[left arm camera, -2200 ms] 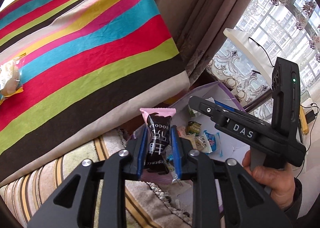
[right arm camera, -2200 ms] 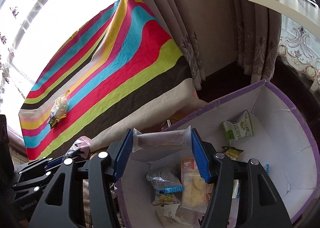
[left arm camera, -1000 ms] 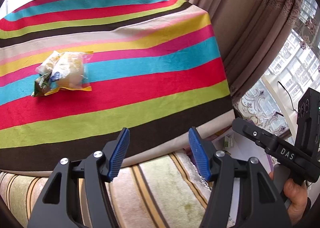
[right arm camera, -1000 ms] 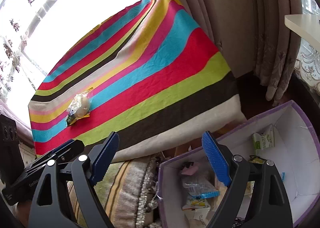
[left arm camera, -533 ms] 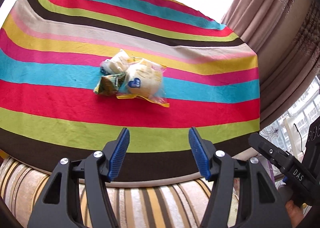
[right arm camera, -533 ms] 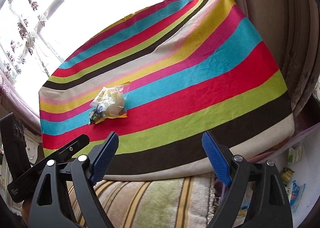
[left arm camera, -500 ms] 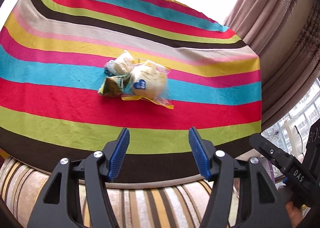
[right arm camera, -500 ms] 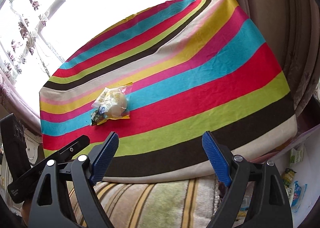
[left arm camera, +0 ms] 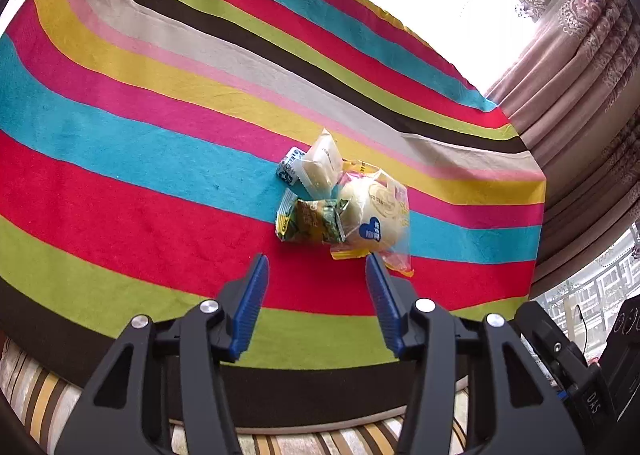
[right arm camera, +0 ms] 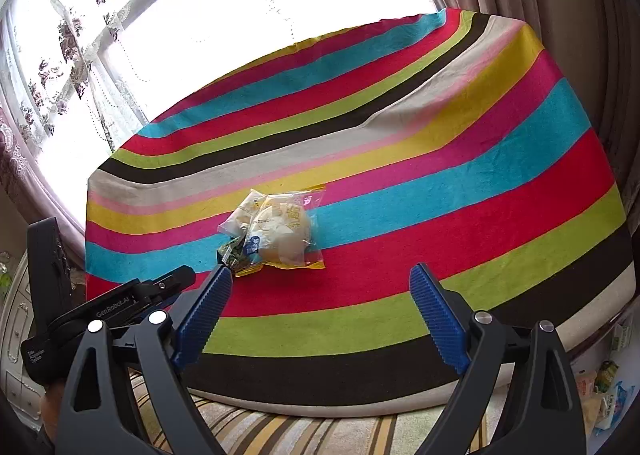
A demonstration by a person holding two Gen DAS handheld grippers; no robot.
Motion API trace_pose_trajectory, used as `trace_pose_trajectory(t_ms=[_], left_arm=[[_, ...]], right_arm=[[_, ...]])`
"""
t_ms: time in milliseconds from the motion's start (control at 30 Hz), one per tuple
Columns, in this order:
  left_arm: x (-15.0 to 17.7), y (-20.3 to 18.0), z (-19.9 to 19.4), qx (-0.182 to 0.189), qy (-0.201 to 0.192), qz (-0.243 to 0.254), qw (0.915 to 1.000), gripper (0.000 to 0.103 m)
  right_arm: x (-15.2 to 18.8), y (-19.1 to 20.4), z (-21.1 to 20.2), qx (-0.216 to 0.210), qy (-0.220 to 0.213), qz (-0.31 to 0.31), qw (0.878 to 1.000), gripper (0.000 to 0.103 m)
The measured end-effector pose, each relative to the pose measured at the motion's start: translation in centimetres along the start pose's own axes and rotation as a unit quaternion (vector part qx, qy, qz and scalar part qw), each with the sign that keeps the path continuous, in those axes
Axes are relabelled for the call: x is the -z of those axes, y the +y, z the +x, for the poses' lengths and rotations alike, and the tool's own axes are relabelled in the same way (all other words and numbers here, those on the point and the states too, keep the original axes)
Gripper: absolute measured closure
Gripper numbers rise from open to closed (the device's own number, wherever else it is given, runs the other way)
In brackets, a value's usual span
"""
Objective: Organize snacks
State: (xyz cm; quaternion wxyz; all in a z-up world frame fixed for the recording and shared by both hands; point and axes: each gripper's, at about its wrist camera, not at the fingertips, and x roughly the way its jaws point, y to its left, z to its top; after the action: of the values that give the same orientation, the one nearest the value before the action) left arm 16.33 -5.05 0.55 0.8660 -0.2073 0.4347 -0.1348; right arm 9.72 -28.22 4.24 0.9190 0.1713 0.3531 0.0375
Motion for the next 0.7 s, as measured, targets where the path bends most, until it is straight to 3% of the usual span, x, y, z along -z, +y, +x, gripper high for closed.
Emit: trace_pose_trajectory(t_ms=[200,400,700], left_arm=[[-1.7,0.5,2.0,0.019,0.007,-0.012,0.9997,0.053],[-2.6,1.0,4.4,0.021,0.025,-0.020,0.9993,0.041],[-3.0,1.1,6.7,0.015,0.049,0.006,0.9987,0.042]], right_arm=[[-0.2,1.3,1.2,-0.002,-0.006,-0.011,1.000,0.015],[-0.4,1.5,2.2,0.000,-0.003,-0.010,1.000,0.015],[-0.9,2.1,4.3,-0.008,0.007,-0.012,1.000,0.015]])
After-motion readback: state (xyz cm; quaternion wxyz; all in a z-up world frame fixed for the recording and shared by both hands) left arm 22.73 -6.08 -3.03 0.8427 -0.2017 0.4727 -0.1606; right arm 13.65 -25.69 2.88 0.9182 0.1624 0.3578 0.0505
